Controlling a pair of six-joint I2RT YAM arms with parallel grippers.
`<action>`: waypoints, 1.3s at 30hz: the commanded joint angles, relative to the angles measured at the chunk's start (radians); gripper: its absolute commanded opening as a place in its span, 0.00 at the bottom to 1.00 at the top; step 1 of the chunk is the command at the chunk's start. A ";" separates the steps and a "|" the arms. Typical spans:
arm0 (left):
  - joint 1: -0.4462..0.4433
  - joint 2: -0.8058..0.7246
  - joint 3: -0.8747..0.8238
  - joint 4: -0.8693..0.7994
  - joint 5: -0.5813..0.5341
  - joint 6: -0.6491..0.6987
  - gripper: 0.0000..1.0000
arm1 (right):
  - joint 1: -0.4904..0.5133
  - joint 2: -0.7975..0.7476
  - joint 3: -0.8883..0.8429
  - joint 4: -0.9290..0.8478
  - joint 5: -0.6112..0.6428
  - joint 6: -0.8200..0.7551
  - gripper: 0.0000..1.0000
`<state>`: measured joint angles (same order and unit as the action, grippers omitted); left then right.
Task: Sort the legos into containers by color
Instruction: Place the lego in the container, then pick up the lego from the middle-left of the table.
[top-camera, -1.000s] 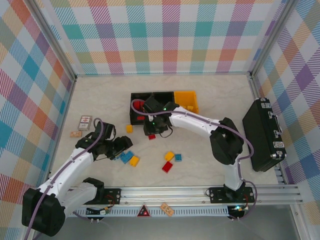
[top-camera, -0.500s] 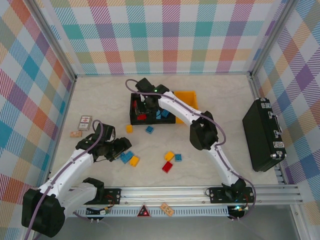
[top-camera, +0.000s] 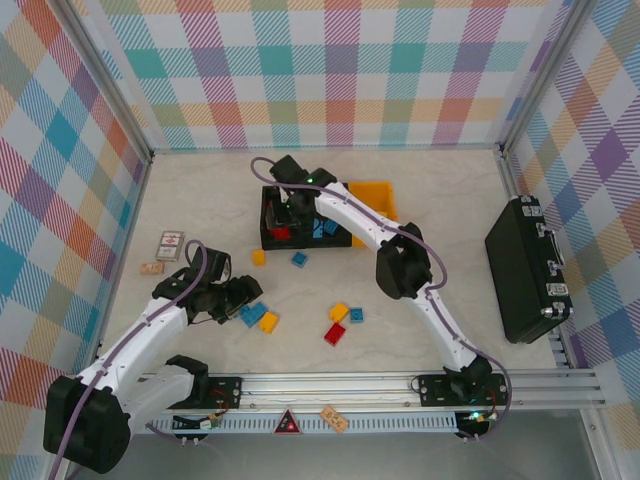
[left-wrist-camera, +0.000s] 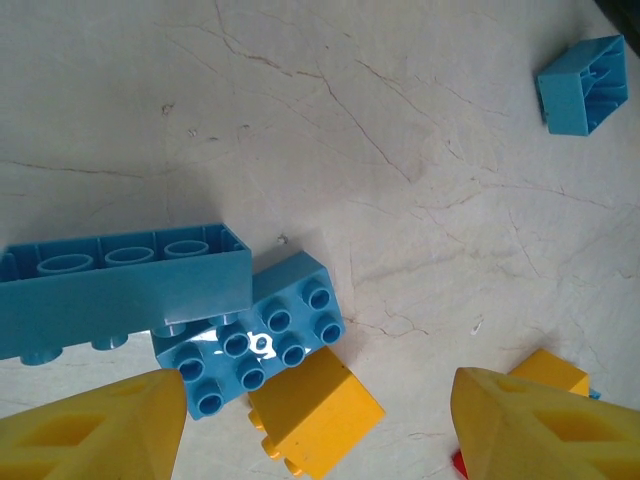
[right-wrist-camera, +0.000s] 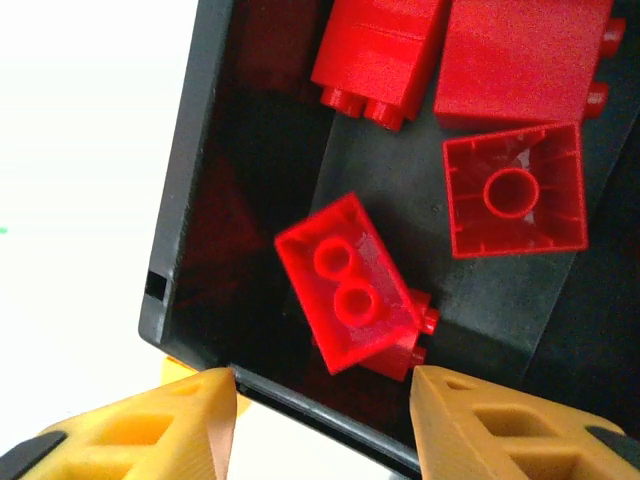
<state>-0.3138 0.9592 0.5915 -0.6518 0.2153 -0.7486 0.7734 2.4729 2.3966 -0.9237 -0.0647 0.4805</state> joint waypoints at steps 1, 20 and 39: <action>-0.007 0.004 0.027 -0.025 -0.038 -0.012 0.70 | 0.007 -0.179 -0.107 0.052 -0.018 -0.013 0.50; -0.011 0.278 0.223 0.010 -0.181 0.145 0.63 | 0.007 -0.816 -1.015 0.387 -0.005 0.060 0.50; -0.113 0.658 0.384 0.201 -0.448 0.255 0.61 | 0.004 -1.032 -1.387 0.423 0.049 0.183 0.50</action>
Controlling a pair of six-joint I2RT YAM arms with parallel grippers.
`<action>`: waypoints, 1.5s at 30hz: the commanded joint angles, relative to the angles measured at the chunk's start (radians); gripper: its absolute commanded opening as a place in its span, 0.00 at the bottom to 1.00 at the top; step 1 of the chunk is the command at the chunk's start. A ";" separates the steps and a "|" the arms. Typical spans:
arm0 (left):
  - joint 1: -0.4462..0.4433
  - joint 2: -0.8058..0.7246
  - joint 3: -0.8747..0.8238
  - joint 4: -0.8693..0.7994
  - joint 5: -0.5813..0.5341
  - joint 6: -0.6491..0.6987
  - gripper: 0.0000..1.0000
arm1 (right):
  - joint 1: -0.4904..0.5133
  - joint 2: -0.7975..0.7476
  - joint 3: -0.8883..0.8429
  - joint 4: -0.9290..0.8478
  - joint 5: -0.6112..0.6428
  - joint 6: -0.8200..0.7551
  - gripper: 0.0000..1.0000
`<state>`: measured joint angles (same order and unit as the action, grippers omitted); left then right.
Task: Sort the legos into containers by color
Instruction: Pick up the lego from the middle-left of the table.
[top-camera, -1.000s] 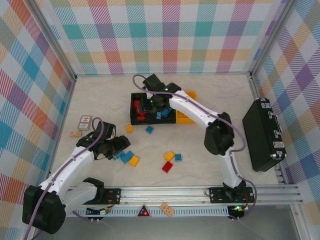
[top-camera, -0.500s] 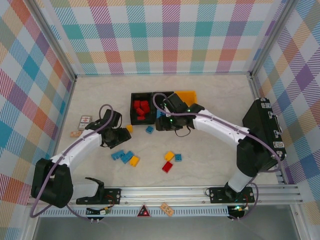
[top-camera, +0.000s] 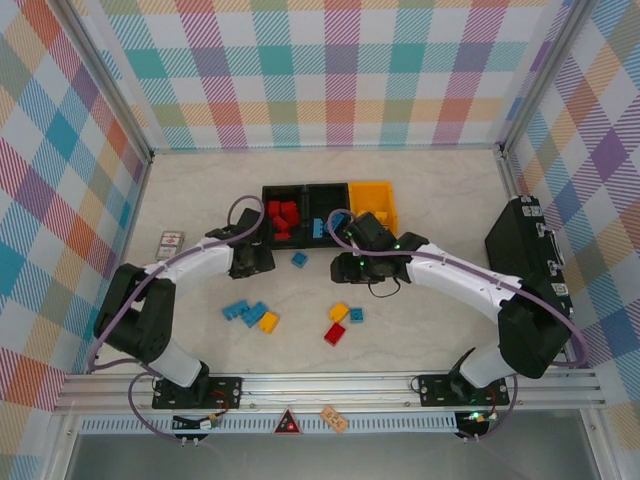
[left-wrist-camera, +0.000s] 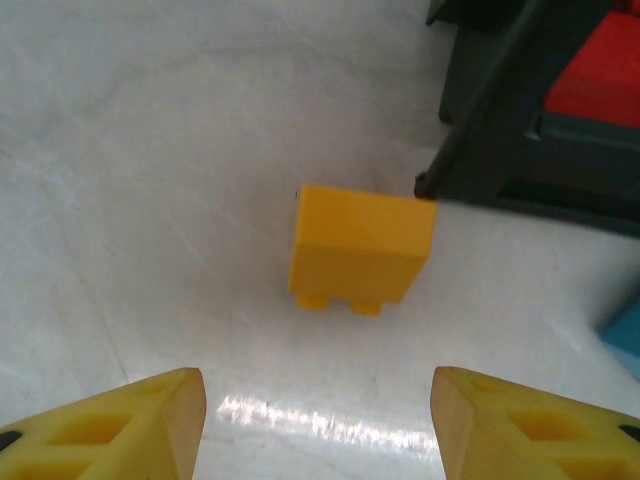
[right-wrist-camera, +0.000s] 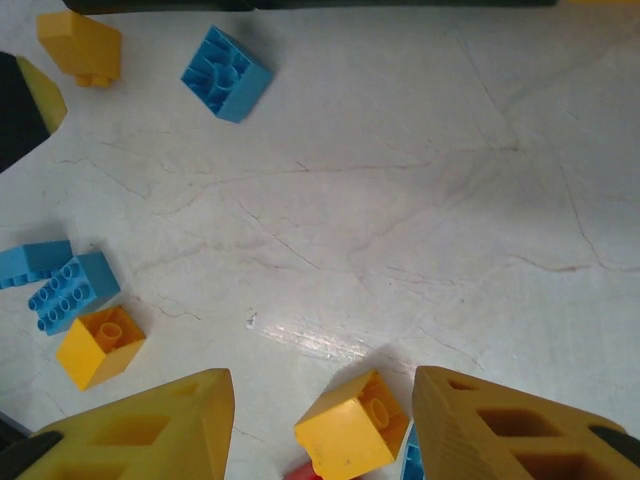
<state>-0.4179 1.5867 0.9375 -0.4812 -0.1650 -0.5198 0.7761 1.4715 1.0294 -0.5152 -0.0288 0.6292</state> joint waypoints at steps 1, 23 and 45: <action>-0.010 0.042 0.043 0.037 -0.074 0.028 0.61 | 0.002 -0.034 -0.025 0.013 0.013 0.037 0.50; -0.016 0.092 0.079 -0.007 -0.075 0.066 0.26 | -0.001 -0.006 -0.031 0.017 0.006 0.050 0.51; -0.313 0.139 0.385 -0.137 0.096 0.029 0.25 | -0.230 -0.227 -0.147 -0.058 0.045 0.059 0.52</action>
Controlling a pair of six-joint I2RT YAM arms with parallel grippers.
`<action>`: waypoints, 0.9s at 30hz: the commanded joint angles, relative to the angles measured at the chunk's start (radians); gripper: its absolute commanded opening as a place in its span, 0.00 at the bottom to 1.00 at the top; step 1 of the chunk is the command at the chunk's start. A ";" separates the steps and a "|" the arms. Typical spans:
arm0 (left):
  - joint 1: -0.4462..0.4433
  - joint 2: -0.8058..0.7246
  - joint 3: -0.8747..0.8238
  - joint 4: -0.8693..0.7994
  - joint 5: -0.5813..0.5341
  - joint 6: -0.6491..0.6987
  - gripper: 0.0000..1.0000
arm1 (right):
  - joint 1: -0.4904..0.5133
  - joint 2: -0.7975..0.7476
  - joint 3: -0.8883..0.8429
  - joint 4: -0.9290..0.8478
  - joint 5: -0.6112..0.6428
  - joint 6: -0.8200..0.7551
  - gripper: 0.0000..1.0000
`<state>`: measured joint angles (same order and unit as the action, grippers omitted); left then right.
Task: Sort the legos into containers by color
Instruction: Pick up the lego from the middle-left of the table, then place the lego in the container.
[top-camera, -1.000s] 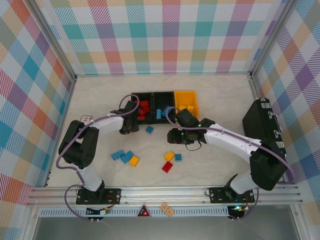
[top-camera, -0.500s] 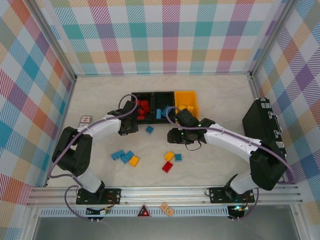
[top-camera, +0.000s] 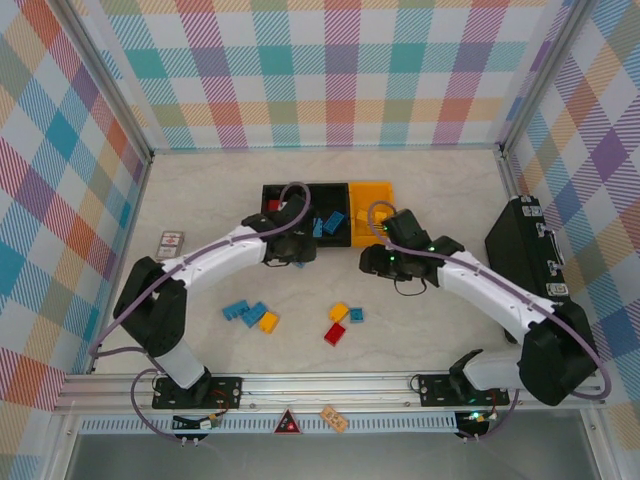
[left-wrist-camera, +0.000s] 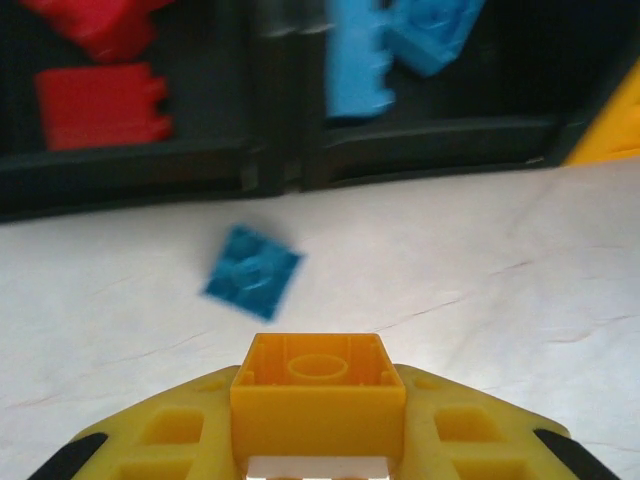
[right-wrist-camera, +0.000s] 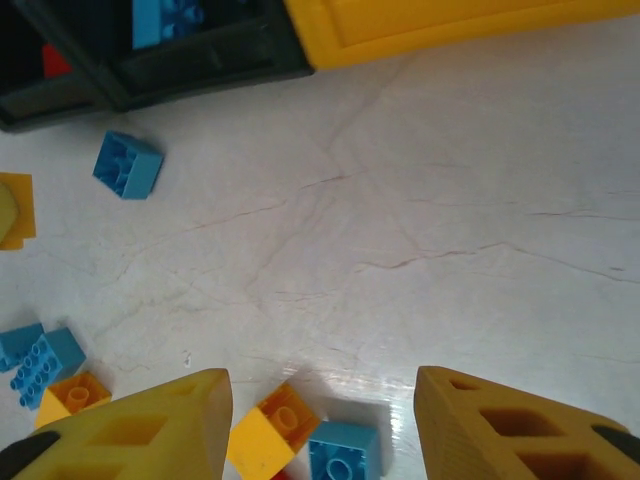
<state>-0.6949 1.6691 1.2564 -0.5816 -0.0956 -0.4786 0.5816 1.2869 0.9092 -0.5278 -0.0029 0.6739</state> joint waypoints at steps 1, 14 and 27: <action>-0.050 0.079 0.092 -0.038 0.030 -0.012 0.24 | -0.054 -0.056 -0.037 -0.048 0.016 0.016 0.52; -0.125 0.364 0.470 -0.072 0.069 -0.003 0.25 | -0.191 -0.226 -0.155 -0.084 -0.007 0.025 0.54; -0.124 0.652 0.888 -0.197 0.014 0.095 0.26 | -0.201 -0.263 -0.201 -0.072 -0.038 0.038 0.54</action>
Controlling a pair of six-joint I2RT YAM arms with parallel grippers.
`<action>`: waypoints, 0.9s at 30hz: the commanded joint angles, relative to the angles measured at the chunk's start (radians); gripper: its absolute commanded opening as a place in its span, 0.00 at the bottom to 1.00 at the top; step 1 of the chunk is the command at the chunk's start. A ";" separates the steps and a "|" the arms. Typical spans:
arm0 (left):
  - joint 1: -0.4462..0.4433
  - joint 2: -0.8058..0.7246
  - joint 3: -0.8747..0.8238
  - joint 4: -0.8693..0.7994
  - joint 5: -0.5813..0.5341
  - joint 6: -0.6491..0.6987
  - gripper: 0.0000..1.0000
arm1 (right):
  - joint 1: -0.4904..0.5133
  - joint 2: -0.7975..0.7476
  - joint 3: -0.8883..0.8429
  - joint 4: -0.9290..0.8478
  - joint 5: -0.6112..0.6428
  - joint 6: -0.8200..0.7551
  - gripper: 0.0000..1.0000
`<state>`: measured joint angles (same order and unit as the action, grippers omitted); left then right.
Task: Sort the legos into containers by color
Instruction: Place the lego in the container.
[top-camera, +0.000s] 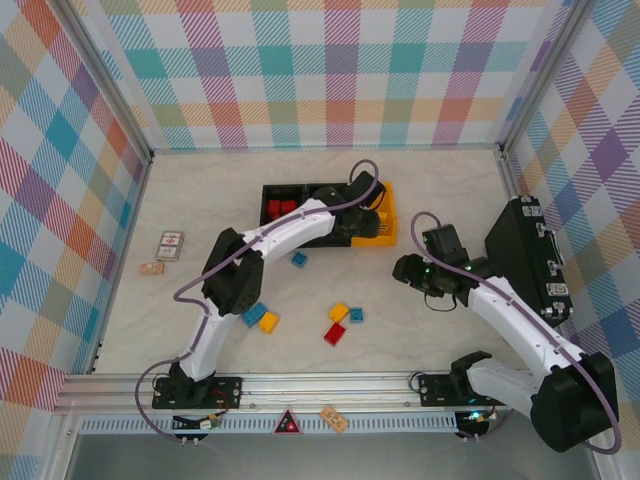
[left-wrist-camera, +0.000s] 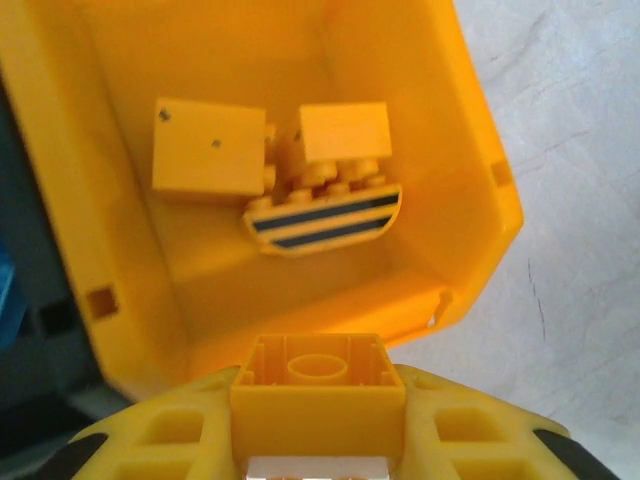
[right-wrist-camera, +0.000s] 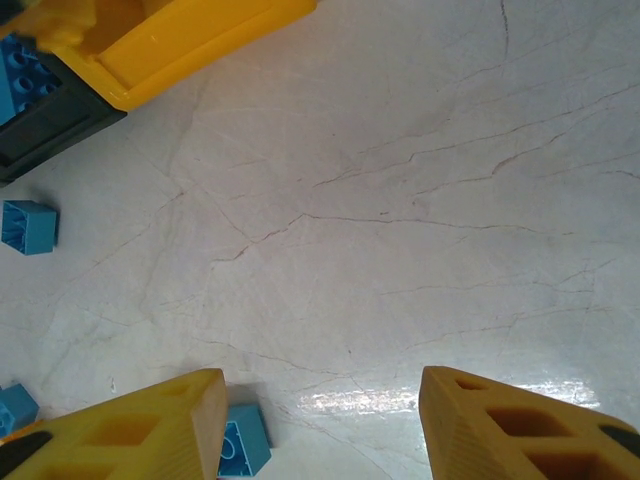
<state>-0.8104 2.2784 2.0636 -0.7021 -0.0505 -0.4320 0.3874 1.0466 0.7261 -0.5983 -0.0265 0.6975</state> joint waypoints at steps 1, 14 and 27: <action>-0.008 0.059 0.109 -0.088 -0.042 0.053 0.27 | -0.009 -0.023 -0.021 -0.001 -0.015 0.016 0.54; 0.014 0.180 0.346 -0.180 -0.095 0.073 0.58 | -0.015 -0.008 -0.036 0.024 -0.034 0.020 0.54; 0.006 -0.123 -0.010 -0.058 -0.056 0.050 0.58 | -0.015 0.008 -0.009 0.043 -0.065 -0.004 0.54</action>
<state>-0.8028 2.2662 2.1117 -0.7994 -0.1249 -0.3744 0.3786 1.0481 0.6994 -0.5674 -0.0654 0.6994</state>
